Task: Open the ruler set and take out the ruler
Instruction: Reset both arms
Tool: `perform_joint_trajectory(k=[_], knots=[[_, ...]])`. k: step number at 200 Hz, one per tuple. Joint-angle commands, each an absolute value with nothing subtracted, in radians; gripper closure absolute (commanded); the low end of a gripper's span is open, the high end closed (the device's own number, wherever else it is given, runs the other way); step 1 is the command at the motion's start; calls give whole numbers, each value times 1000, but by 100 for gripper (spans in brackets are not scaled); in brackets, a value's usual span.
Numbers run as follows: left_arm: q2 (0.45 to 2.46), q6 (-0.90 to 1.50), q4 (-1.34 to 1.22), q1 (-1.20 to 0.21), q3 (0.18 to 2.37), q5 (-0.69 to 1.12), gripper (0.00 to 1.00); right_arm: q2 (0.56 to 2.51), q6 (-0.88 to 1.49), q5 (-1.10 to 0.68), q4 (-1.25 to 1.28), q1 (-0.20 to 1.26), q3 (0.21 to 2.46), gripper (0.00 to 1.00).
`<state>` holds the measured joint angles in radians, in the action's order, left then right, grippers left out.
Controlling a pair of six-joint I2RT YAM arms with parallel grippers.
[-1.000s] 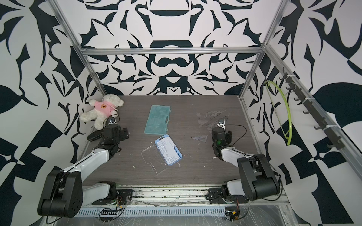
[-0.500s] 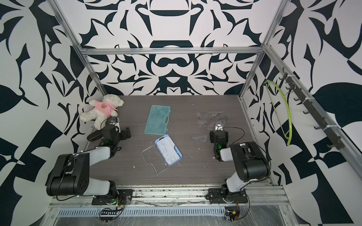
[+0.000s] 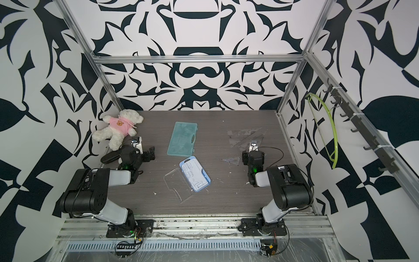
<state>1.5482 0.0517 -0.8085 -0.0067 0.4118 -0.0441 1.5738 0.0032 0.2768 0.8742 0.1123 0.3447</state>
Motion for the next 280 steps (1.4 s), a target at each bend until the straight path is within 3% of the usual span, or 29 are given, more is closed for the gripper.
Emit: perform_joint_trajectory(k=[1, 15, 19, 23, 280], knots=[[1545, 42, -843, -12, 397, -38, 1, 1552, 14, 266, 912, 109, 354, 19], [1544, 41, -848, -15, 394, -44, 1, 1550, 14, 266, 913, 109, 353, 14], [1542, 41, -850, -17, 392, -46, 1, 1549, 15, 267, 913, 108, 353, 3], [1544, 41, -851, -17, 391, -47, 1, 1550, 15, 267, 914, 108, 351, 0], [1542, 40, -862, -24, 385, -66, 1, 1546, -12, 170, 900, 102, 354, 0]])
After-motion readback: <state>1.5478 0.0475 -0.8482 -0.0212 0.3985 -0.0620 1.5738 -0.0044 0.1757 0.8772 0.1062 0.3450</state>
